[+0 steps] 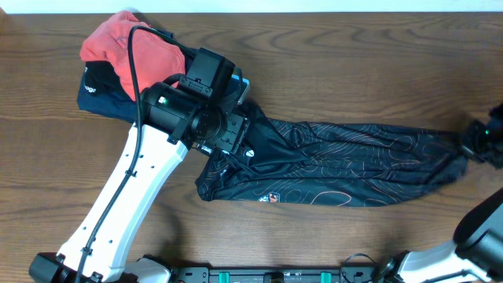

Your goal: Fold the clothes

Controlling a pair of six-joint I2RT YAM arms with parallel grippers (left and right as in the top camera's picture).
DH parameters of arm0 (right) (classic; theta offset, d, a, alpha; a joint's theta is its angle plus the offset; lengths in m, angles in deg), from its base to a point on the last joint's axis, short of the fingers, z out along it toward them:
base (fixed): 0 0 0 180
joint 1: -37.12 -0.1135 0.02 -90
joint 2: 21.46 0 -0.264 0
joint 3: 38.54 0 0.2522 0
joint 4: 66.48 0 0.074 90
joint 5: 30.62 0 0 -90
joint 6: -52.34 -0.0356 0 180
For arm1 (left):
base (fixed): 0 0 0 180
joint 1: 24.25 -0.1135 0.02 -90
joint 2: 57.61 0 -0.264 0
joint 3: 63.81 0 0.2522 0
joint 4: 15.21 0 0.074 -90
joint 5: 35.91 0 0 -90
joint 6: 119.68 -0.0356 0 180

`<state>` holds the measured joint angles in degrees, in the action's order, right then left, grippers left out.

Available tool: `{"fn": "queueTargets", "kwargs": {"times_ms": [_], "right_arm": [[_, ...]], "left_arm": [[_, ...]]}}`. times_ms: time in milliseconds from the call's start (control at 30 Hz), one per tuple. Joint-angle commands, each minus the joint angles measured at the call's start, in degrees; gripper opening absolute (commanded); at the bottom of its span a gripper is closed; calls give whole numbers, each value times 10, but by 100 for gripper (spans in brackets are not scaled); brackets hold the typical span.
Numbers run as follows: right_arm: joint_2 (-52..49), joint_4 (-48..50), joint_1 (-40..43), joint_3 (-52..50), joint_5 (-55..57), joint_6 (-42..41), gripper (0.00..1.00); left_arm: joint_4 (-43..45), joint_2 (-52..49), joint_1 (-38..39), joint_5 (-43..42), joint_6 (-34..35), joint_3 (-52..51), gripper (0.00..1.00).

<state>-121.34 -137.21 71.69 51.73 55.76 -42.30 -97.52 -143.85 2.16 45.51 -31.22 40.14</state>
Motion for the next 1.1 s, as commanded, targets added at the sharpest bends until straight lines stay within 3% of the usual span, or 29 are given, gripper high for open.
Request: {"fn": "queueTargets", "kwargs": {"times_ms": [0,633,967,1033,1067], "right_arm": [[35,-18,-35,13,28,-31,1],[40,-143,-166,4,55,-59,1],[40,-162,-291,3,58,-87,3],[40,-161,-316,3,72,-104,15],[40,-161,-324,3,82,-112,36]], "left_arm": [[0,3,-1,7,-4,12,67],[0,3,0,7,-4,12,67],[0,3,0,7,-4,12,67],[0,3,0,7,-4,12,67],[0,3,0,7,-3,12,67]]}}
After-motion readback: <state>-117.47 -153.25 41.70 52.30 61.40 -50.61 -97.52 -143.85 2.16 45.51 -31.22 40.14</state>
